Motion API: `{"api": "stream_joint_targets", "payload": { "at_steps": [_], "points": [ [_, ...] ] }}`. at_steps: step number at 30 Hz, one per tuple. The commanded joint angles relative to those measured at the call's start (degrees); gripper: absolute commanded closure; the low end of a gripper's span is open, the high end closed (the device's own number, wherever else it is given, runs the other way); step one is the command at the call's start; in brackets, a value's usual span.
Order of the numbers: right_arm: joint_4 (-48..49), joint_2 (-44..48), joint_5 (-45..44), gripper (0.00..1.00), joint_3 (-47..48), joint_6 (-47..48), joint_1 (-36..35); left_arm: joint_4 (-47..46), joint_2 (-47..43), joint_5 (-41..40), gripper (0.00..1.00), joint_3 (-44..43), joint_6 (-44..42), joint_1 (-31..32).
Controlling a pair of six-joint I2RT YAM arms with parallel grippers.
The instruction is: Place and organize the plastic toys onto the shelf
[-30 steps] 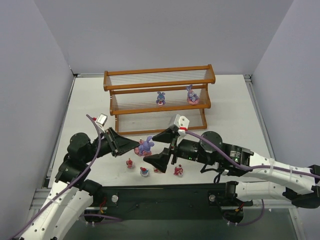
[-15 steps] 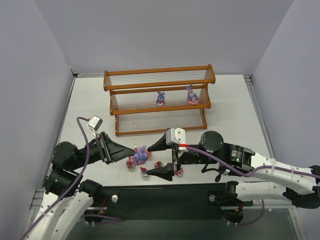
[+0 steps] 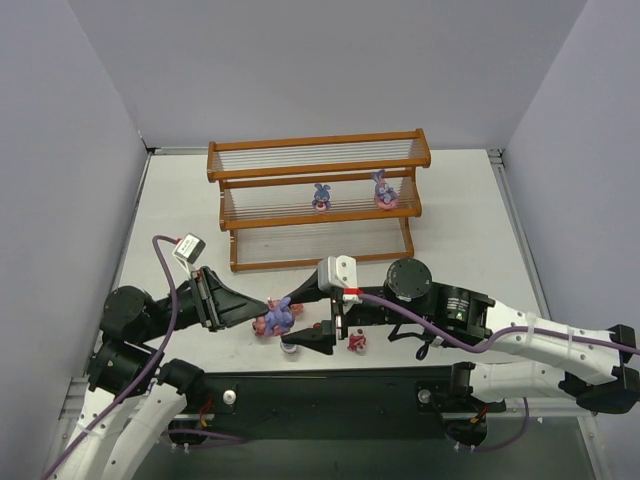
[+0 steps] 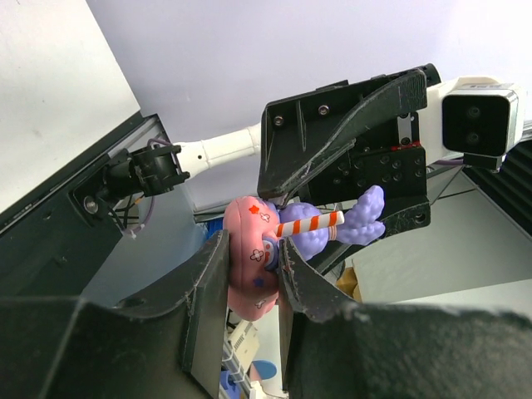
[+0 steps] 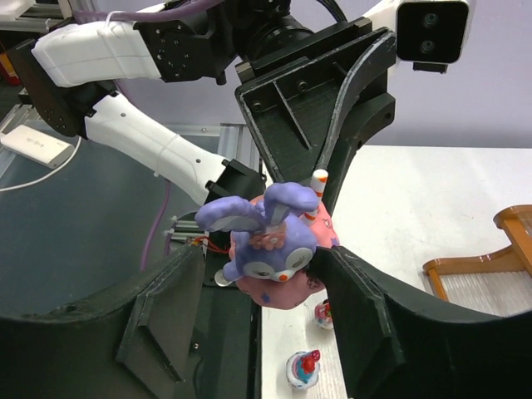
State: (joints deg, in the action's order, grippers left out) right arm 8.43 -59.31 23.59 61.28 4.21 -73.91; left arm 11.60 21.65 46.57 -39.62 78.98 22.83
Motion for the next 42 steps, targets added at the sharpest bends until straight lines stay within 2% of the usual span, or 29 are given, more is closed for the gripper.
{"api": "stream_joint_targets", "payload": {
  "at_steps": [1,7,10,11,14,17,18,19,21,22,23,25,27,28,29,31,32,35,42],
  "points": [
    [7.7,-0.9,2.2,0.44,2.4,-0.6,-0.4,-2.5,-0.4,0.4,1.0,-1.1,0.6,0.1],
    [7.7,-2.4,1.5,0.57,3.3,-1.9,-0.4,-2.7,-0.3,0.5,1.0,-0.4,0.7,0.1],
    [7.6,-3.2,0.5,0.71,3.5,-2.3,-0.4,-2.8,-0.2,0.6,1.0,-0.4,0.7,0.2],
    [7.4,-3.3,0.3,0.81,3.6,-2.3,-0.4,-2.9,-0.1,0.6,1.0,-0.3,0.7,0.1],
    [7.2,-4.0,-1.0,1.0,3.7,-2.6,-0.4,-3.1,0.1,0.6,1.0,-0.4,0.7,0.1],
    [7.3,-4.2,-2.8,1.0,3.4,-3.0,-0.4,-2.7,0.3,0.7,0.99,-0.2,0.2,0.1],
    [7.5,-4.3,-3.5,1.0,3.1,-3.0,-0.4,-2.4,0.3,0.4,0.94,-0.2,-0.1,0.1],
    [8.0,-4.3,-5.0,1.0,2.8,-3.2,-0.4,-1.8,0.7,0.0,0.76,-0.3,-1.2,0.1],
    [8.8,-4.0,-6.7,1.0,1.7,-3.9,-0.3,1.2,1.0,-1.5,0.52,-0.7,-3.2,0.1],
    [9.9,-3.8,-8.5,1.0,1.1,-3.9,-0.3,2.8,1.7,-2.3,0.3,-1.6,-6.4,0.1],
    [10.6,-3.5,-10.0,1.0,0.6,-4.2,-0.2,6.6,2.3,-3.3,0.24,-2.2,-8.4,0.1],
    [12.0,-3.4,-12.1,1.0,-0.8,-5.6,0.1,12.4,4.7,-9.3,0.12,-4.8,-16.4,0.1],
    [12.9,-3.5,-16.1,1.0,-1.7,-6.7,0.5,21.3,6.6,-15.2,0.09,-7.0,-22.1,0.0],
    [13.6,-3.7,-17.7,1.0,-2.5,-6.9,0.7,24.2,8.2,-23.5,0.08,-9.3,-26.6,0.0],
    [13.9,-3.9,-20.8,1.0,-3.1,-7.1,1.0,30.2,8.6,-28.6,0.07,-11.1,-28.6,0.0],
    [15.4,-4.1,-23.3,1.0,-4.7,-7.7,1.3,34.5,8.1,-38.9,0.05,-13.3,-32.6,0.0],
    [16.3,-4.4,-25.5,1.0,-5.2,-8.0,1.5,38.1,7.5,-48.1,0.04,-15.6,-33.4,0.1],
    [19.8,-6.2,-32.7,1.0,-6.5,-9.5,2.5,41.7,3.8,-61.8,0.03,-17.4,-35.3,0.0],
    [31.5,-18.1,-44.8,1.0,-3.8,-11.3,5.1,42.3,-5.6,-71.3,0.03,-12.8,-37.2,0.1]
  ]
}}
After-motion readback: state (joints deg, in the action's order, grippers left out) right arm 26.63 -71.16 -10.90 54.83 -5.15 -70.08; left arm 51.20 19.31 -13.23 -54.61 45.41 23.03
